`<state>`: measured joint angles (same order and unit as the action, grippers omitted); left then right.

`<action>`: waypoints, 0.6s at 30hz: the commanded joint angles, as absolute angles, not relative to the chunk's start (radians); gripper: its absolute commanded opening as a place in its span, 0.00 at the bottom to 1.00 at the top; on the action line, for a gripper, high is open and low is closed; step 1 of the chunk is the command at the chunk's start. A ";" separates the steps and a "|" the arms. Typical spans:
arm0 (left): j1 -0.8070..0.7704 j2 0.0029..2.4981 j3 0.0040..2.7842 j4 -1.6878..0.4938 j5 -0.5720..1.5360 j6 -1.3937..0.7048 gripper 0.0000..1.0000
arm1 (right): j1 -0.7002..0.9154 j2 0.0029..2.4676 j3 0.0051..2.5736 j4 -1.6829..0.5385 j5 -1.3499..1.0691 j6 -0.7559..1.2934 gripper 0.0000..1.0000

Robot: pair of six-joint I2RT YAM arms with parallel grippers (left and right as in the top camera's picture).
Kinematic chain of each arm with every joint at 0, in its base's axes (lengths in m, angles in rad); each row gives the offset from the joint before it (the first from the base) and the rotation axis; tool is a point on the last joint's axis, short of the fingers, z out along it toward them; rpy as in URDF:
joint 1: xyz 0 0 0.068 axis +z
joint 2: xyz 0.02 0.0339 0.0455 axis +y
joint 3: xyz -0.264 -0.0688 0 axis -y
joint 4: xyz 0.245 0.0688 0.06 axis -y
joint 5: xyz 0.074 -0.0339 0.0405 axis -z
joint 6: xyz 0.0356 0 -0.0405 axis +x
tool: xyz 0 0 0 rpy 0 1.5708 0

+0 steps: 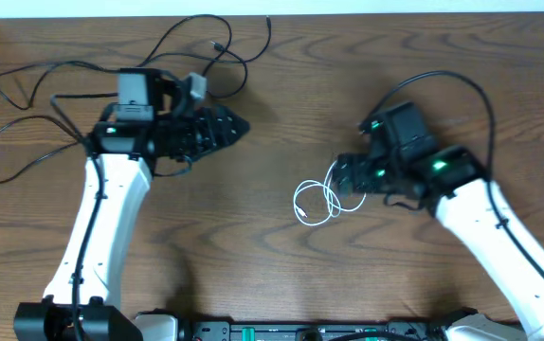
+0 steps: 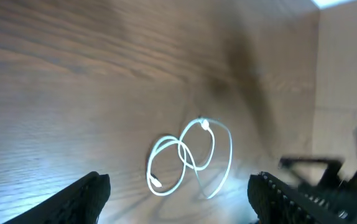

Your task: Untangle cables

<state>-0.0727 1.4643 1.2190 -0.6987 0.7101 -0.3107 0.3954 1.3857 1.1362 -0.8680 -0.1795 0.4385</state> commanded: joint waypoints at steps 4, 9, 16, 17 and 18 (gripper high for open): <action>-0.261 1.527 1.212 -0.709 0.609 -0.305 0.77 | 0.143 1.384 1.208 -0.935 -0.163 0.440 0.99; -0.439 1.632 1.212 -0.662 0.609 -0.307 0.77 | 0.039 1.384 1.208 -0.986 -0.163 0.440 0.99; -0.577 1.737 1.212 -0.605 0.609 -0.320 0.61 | 0.034 1.384 1.207 -0.988 -0.163 0.439 0.99; -0.588 1.741 1.212 -0.598 0.609 -0.321 0.61 | 0.035 1.384 1.207 -0.988 -0.163 0.440 0.99; -0.602 1.745 1.212 -0.590 0.608 -0.320 0.61 | 0.034 1.384 1.207 -0.988 -0.163 0.440 0.99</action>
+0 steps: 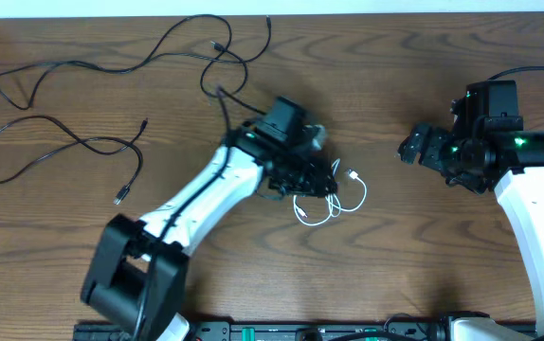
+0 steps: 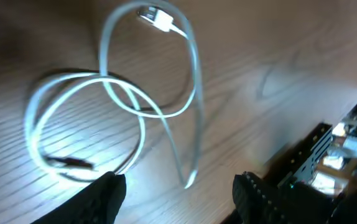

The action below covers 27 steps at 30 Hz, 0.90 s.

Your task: Untangle cables

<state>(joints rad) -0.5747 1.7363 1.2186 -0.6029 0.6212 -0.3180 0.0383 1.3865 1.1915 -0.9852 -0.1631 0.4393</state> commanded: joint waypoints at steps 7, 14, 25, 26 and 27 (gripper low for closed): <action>-0.658 1.748 1.212 -0.566 0.435 -0.380 0.52 | 0.035 1.384 1.201 -0.988 -0.163 0.440 0.99; -0.658 1.757 1.212 -0.535 0.381 -0.381 0.45 | 0.034 1.384 1.191 -0.988 -0.163 0.440 0.99; -0.658 1.763 1.212 -0.521 0.412 -0.418 0.26 | 0.035 1.384 1.191 -0.988 -0.163 0.440 0.99; -0.658 1.763 1.212 -0.515 0.427 -0.417 0.25 | 0.035 1.384 1.191 -0.988 -0.163 0.440 0.99; -0.658 1.763 1.212 -0.511 0.434 -0.418 0.24 | 0.035 1.384 1.191 -0.988 -0.163 0.440 0.99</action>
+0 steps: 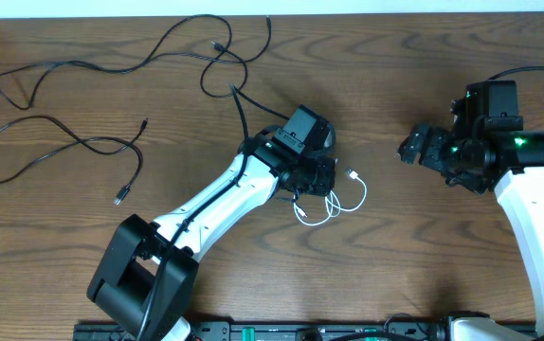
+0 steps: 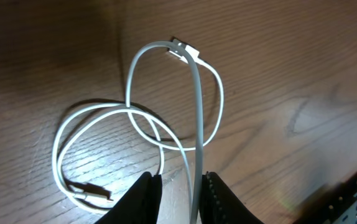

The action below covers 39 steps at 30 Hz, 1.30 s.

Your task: Untangle cables

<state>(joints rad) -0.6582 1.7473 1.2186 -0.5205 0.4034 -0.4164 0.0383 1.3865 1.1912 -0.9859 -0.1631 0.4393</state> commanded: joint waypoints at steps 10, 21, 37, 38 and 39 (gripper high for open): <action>-0.658 1.761 1.212 -0.511 0.437 -0.418 0.07 | 0.035 1.384 1.190 -0.989 -0.163 0.439 0.99; -0.658 1.557 1.287 -0.528 0.436 -0.417 0.08 | 0.035 1.384 1.189 -0.991 -0.163 0.440 0.99; -0.656 1.148 1.297 -0.274 0.233 -0.417 0.08 | 0.070 1.384 1.188 -0.988 -0.427 0.198 0.99; -0.656 1.148 1.297 -0.274 0.234 -0.418 0.07 | 0.079 1.384 1.188 -0.980 -0.511 0.144 0.99; -0.656 1.150 1.297 -0.274 0.234 -0.418 0.07 | 0.088 1.384 1.188 -0.970 -0.576 0.114 0.99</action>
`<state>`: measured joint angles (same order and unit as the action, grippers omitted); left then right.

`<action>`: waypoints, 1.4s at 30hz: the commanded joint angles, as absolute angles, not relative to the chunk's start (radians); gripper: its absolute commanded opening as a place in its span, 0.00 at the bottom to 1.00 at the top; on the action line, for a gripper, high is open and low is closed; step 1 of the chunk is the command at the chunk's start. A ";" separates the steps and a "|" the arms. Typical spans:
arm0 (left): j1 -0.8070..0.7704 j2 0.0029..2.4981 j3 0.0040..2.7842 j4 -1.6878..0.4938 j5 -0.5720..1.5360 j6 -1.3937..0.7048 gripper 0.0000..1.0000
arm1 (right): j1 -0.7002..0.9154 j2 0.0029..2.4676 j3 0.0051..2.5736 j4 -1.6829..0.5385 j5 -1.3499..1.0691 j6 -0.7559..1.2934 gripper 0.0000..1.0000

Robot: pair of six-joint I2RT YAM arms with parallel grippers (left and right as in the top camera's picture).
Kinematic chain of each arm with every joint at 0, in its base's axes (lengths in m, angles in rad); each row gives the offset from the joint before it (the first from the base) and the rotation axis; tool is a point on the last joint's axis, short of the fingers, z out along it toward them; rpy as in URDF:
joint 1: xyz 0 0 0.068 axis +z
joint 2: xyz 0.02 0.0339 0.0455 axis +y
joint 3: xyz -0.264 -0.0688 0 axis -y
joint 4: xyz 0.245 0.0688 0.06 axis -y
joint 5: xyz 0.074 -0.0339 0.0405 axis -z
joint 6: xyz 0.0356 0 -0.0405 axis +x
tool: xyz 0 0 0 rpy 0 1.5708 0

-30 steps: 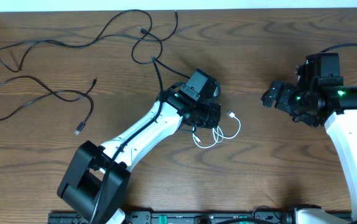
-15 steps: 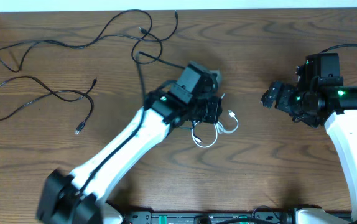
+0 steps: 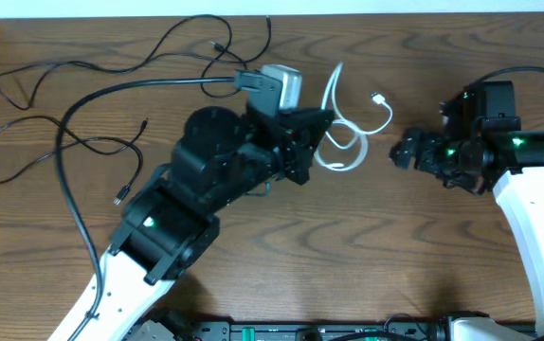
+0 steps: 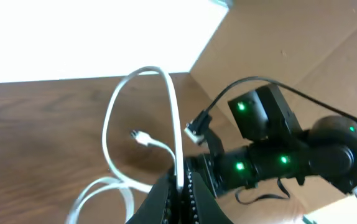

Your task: Untangle cables

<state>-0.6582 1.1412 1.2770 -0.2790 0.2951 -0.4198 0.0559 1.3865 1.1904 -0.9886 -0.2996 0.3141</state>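
Observation:
The white cable [image 3: 350, 144] hangs in loops off the table, its plug [image 3: 378, 98] out to the right. My left gripper [image 3: 316, 127] is raised high and shut on one strand. In the left wrist view, the fingers [image 4: 165, 194] pinch the white cable [image 4: 173, 106], which arcs upward, with its plug [image 4: 140, 135] dangling over the wood. My right gripper [image 3: 403, 154] is low at the right, a short way from the loops and holding nothing that I can see. Whether its jaws are open is unclear.
Two black cables lie at the far left: one looped [image 3: 73, 142], one winding along the back edge [image 3: 187, 38]. The left arm's own black lead [image 3: 111, 90] sweeps over them. The right arm [image 4: 278, 155] fills the right of the left wrist view.
My left gripper was down at the table with its jaws around a strand of the flat white coil. It is now raised with the strand pinched and the coil lifted toward the back. The right gripper shifted slightly left.
First my left gripper was open near the black cables, and my right was at the white coil. Then the right had withdrawn and the left hovered open over the coil. Later its jaws straddled a strand. Now it holds that strand aloft.

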 commanded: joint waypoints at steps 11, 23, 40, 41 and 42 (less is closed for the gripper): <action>-0.656 1.155 1.297 -0.215 0.234 -0.478 0.08 | 0.187 1.384 1.186 -0.899 -0.631 0.231 0.99; -0.656 1.154 1.297 -0.210 0.235 -0.539 0.07 | 0.283 1.393 1.182 -0.823 -0.376 0.389 0.99; -0.656 1.154 1.297 -0.194 0.238 -0.588 0.07 | 0.343 1.600 1.182 -0.690 -0.530 0.427 0.99; -0.656 1.154 1.297 -0.192 0.239 -0.589 0.07 | 0.337 1.599 1.182 -0.689 -0.521 0.400 0.99; -0.656 1.154 1.297 -0.192 0.239 -0.589 0.08 | 0.335 1.599 1.182 -0.692 -0.492 0.395 0.98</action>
<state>-0.6582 1.1584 1.2770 -0.1997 0.2481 -0.5804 0.3431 1.6058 1.1858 -0.6922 -0.5014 0.4332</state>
